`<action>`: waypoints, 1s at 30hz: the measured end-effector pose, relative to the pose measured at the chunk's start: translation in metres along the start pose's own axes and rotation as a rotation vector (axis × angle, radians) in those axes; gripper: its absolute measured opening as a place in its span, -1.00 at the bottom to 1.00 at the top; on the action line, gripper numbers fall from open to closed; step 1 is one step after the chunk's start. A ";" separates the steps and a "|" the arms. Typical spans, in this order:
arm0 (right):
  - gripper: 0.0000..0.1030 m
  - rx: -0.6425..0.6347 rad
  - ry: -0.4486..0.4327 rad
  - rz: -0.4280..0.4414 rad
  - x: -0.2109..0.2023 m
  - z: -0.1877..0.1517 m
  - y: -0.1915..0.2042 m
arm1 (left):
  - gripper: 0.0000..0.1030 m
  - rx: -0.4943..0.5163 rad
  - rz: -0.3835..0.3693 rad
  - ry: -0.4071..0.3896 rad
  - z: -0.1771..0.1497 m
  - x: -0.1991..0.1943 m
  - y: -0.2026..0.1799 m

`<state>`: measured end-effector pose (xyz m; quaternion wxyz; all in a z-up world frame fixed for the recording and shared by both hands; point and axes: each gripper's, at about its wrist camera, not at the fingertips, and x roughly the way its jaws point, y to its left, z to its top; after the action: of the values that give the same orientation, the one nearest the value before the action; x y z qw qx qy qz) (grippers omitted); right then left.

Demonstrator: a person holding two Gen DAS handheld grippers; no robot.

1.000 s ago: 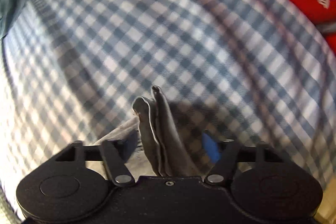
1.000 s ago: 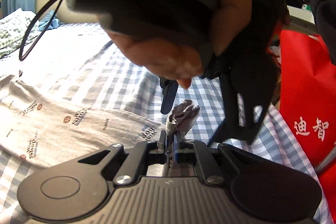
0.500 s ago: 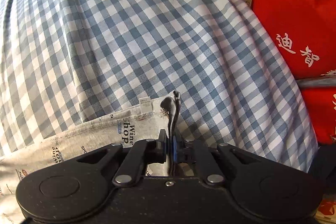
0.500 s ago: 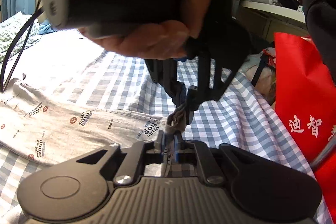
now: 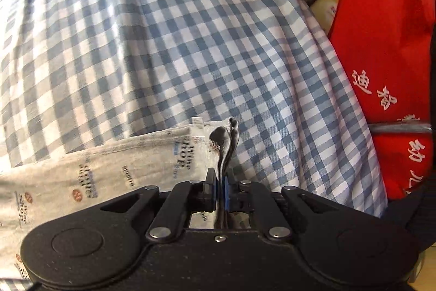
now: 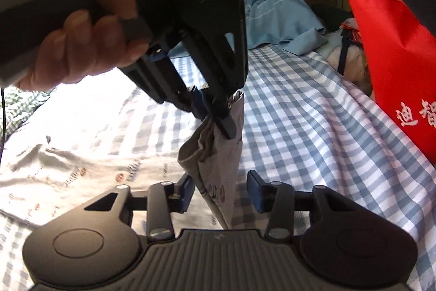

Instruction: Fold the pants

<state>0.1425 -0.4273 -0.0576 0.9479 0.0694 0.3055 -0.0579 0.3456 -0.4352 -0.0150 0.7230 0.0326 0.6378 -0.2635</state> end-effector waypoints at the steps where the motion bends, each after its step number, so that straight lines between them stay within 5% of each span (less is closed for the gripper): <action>1: -0.32 -0.011 -0.001 0.004 -0.001 0.001 0.005 | -0.91 -0.006 -0.003 -0.006 -0.002 -0.005 0.005; 4: -0.62 -0.040 -0.007 0.014 -0.004 0.004 0.020 | -0.91 -0.023 -0.020 -0.025 -0.007 -0.018 0.022; 11: -0.83 -0.127 -0.030 0.026 -0.014 0.014 0.058 | -0.91 -0.059 -0.057 -0.072 -0.027 -0.056 0.065; 21: -0.89 -0.265 -0.025 0.058 -0.021 0.024 0.145 | -0.91 -0.132 -0.135 -0.151 -0.075 -0.112 0.160; 30: -0.90 -0.330 0.061 0.081 0.006 0.006 0.220 | -0.91 -0.210 -0.140 -0.146 -0.124 -0.100 0.262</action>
<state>0.1845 -0.2120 -0.0353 0.9383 -0.0731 0.3364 0.0336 0.3391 -0.1289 -0.0197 0.7467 -0.1070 0.6084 -0.2466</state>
